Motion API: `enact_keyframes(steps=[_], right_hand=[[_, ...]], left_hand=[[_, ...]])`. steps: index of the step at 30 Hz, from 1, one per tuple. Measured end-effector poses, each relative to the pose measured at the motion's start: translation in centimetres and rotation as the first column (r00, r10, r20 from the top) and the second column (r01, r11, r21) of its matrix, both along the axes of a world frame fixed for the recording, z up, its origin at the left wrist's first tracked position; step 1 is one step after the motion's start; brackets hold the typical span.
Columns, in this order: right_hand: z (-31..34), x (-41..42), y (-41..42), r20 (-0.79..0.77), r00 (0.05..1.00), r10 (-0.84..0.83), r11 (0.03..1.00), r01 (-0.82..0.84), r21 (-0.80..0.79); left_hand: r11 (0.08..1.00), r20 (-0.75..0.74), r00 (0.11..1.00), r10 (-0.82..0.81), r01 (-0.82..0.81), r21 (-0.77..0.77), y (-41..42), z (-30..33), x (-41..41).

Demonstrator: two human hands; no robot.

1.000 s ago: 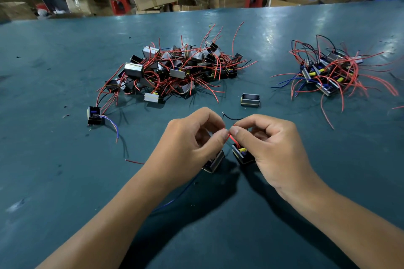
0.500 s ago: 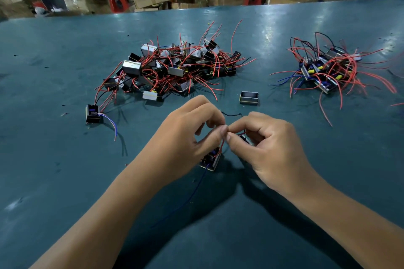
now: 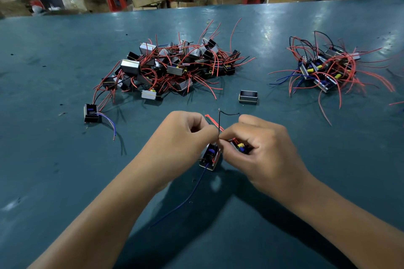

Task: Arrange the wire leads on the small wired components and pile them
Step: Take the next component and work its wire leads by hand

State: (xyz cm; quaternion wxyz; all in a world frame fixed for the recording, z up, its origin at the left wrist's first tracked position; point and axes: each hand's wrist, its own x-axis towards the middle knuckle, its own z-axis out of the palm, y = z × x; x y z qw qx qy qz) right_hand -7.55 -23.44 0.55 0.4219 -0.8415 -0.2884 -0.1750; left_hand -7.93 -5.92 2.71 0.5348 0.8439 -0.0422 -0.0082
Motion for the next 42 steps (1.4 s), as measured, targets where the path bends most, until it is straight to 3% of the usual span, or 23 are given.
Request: enact_keyframes(steps=[3,6,13,22,33,37,42], right_hand=[[0.1,0.3,-0.2,-0.037,0.999,0.006,0.998,-0.004,0.066],[0.4,0.4,-0.6,-0.062,0.997,0.043,0.994,-0.036,0.101],[0.4,0.4,-0.9,-0.098,0.983,0.152,0.983,-0.140,0.117],[0.4,0.4,-0.9,-0.126,0.967,0.220,0.969,-0.201,0.143],[0.5,0.3,-1.2,-0.156,0.952,0.262,0.955,-0.232,0.182],[0.6,0.3,-1.2,-0.130,0.958,0.257,0.960,-0.238,0.145],[0.9,0.2,-1.2,-0.067,0.973,0.220,0.974,-0.215,0.078]], left_hand=[[0.980,0.229,0.955,-0.189,0.169,0.106,1.9,1.1,0.1],[0.914,0.435,0.825,-0.361,0.220,0.341,3.4,1.1,0.6],[0.855,0.579,0.681,-0.449,0.139,0.500,3.2,0.8,1.0],[0.797,0.594,0.613,-0.520,0.099,0.595,3.3,1.6,0.6],[0.782,0.562,0.625,-0.542,0.130,0.610,3.0,1.7,0.2],[0.766,0.494,0.670,-0.554,0.177,0.618,2.9,1.6,0.1],[0.815,0.337,0.776,-0.534,0.365,0.450,2.3,1.4,-0.3]])
